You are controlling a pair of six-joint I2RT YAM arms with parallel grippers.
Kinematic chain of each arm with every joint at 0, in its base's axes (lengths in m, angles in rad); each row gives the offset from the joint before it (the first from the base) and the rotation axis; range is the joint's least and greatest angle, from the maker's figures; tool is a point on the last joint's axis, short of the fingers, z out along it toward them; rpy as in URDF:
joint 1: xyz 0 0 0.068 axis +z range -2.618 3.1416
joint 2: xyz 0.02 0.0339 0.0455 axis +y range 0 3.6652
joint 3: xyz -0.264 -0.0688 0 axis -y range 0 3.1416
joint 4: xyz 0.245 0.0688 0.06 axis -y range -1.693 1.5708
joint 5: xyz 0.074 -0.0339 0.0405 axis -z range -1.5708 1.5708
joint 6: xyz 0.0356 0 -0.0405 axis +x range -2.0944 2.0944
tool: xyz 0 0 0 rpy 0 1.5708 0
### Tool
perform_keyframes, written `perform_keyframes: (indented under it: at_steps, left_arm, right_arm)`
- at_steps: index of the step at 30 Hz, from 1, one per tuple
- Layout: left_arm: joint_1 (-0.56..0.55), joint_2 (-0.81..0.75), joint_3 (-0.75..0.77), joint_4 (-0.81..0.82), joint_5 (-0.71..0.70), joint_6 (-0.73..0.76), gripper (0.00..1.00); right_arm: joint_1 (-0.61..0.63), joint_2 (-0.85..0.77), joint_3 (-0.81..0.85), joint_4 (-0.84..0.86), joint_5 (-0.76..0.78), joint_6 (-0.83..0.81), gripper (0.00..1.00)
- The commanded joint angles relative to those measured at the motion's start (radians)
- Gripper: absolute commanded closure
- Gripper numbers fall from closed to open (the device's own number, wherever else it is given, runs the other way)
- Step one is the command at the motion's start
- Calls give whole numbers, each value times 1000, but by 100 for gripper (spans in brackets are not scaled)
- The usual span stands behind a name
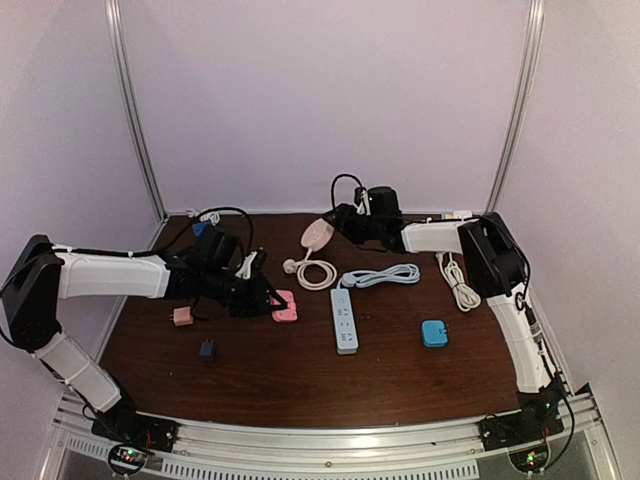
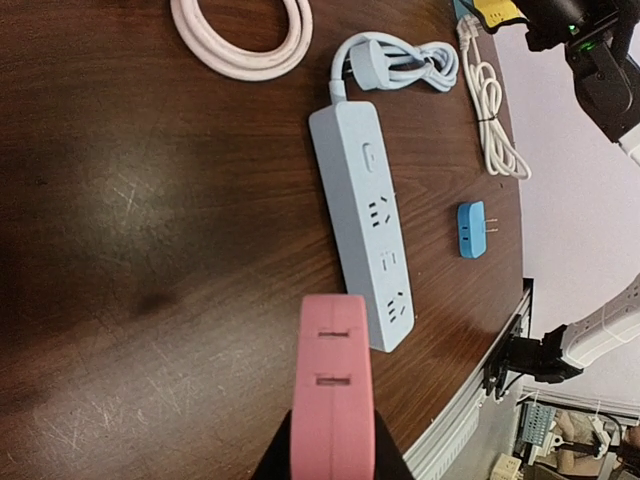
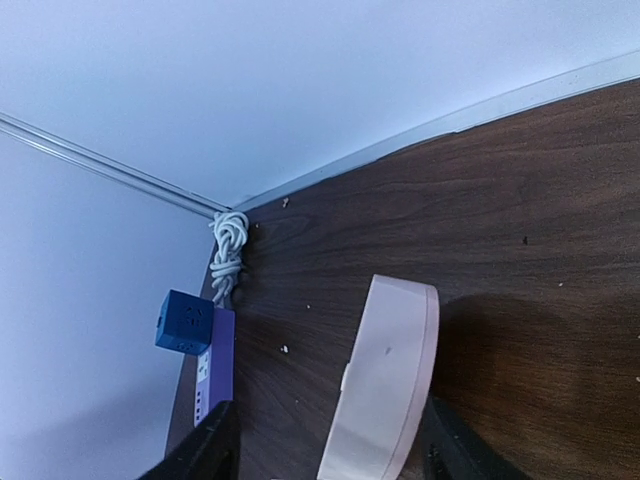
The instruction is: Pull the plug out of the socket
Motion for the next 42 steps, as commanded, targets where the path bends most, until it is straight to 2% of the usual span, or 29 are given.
perform_keyframes:
  at_steps: [1,8,11,23,35,42]
  left_arm:
    - [5,23,21,49,-4,19,100]
    - [5,67,18,66,-18,37,100]
    - [5,96,23,82,-15,41,100]
    - [2,228,79,155,38,32,100]
    - [2,281,96,139,55,26,91]
    - [3,281,91,89,33,45,76]
  right_arm:
    - [-6,-20,40,-73,-6,-66,27]
    - [-6,-107,4,-195,18,-155,9]
    - [1,-166,-29,-243,38,-194,5]
    - [18,-420,-295,-258,85,-278,1]
    - [17,-551,-409,-330,120,-341,0]
    - [17,-620,-504,-332,133,-353,0]
